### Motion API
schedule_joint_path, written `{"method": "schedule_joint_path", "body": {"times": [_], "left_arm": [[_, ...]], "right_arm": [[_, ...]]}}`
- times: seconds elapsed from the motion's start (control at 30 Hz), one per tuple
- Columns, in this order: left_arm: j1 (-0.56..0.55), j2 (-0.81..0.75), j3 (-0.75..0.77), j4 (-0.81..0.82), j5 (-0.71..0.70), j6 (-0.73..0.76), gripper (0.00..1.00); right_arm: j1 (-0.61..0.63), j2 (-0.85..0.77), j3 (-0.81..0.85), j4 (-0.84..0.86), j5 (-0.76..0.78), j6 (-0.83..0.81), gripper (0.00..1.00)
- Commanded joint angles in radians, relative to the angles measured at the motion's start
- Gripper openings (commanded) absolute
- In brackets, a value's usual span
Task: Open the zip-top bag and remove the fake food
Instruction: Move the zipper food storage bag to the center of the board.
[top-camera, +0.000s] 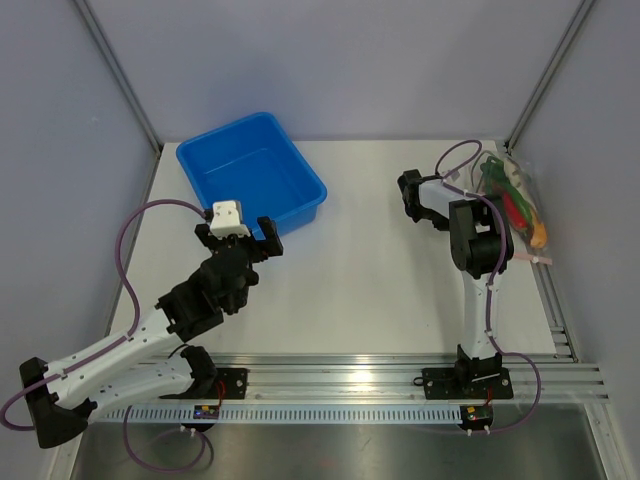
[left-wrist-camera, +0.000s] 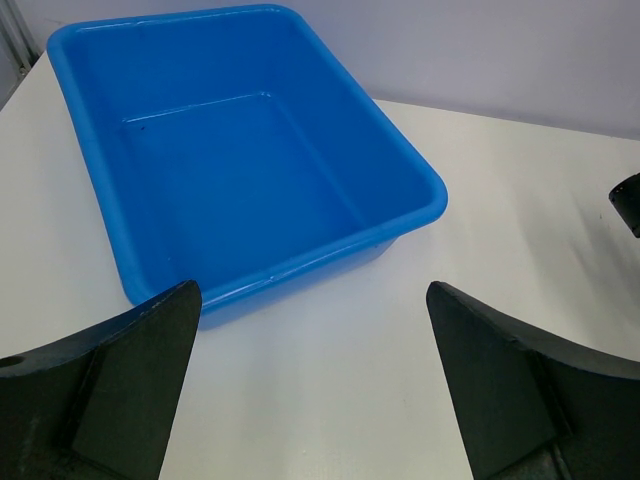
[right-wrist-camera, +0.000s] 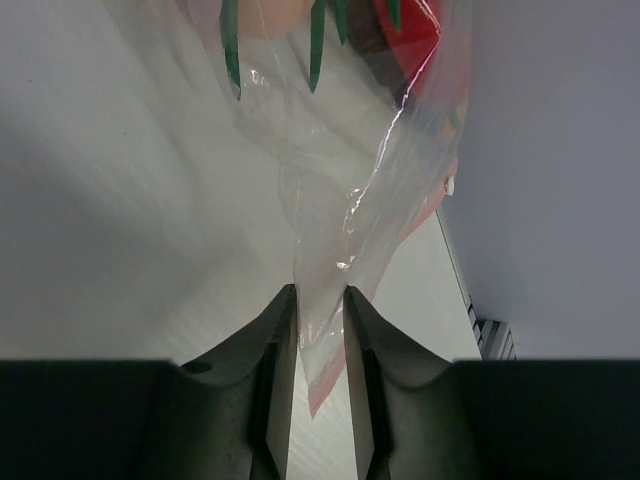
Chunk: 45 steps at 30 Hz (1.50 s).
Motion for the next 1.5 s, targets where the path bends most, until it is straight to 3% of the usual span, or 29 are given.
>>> {"method": "schedule_joint_path", "body": {"times": [0.0, 0.03, 0.13, 0.17, 0.43, 0.77, 1.0, 1.17, 1.23, 1.27, 1.3, 1.47], "left_arm": [[0.006, -0.012, 0.036, 0.047, 0.009, 0.001, 0.99], [0.006, -0.012, 0.034, 0.047, 0.010, 0.002, 0.99], [0.008, -0.012, 0.036, 0.046, 0.010, 0.001, 0.99], [0.008, -0.012, 0.036, 0.046, 0.010, 0.002, 0.99], [0.008, -0.017, 0.037, 0.041, 0.015, -0.001, 0.99], [0.009, -0.021, 0.042, 0.036, 0.015, 0.001, 0.99], [0.009, -0.026, 0.040, 0.036, 0.004, 0.002, 0.99], [0.011, -0.026, 0.039, 0.036, 0.003, 0.004, 0.99], [0.011, -0.024, 0.037, 0.036, 0.000, 0.005, 0.99], [0.011, -0.023, 0.039, 0.036, -0.002, 0.005, 0.99], [0.011, -0.021, 0.042, 0.033, 0.000, 0.004, 0.99], [0.011, -0.015, 0.042, 0.035, 0.018, 0.004, 0.99]], "right_arm": [[-0.013, 0.020, 0.033, 0.008, 0.051, 0.005, 0.30], [-0.015, 0.022, 0.033, 0.006, 0.051, 0.005, 0.28], [-0.016, 0.020, 0.034, 0.000, 0.041, 0.014, 0.04], [-0.016, 0.017, 0.036, -0.006, 0.039, 0.020, 0.00], [0.034, -0.042, 0.017, 0.040, -0.078, 0.000, 0.00], [0.241, -0.135, 0.023, 0.094, -0.343, 0.022, 0.00], [0.434, -0.124, 0.062, 0.147, -0.378, 0.048, 0.00], [0.525, -0.197, 0.051, 0.249, -0.507, -0.007, 0.01], [0.541, -0.248, 0.039, 0.258, -0.506, 0.005, 0.26], [0.541, -0.268, 0.027, 0.263, -0.507, 0.009, 0.47], [0.541, -0.291, 0.007, 0.278, -0.501, 0.022, 0.55], [0.541, -0.487, -0.157, 0.312, -0.522, 0.060, 0.61]]}}
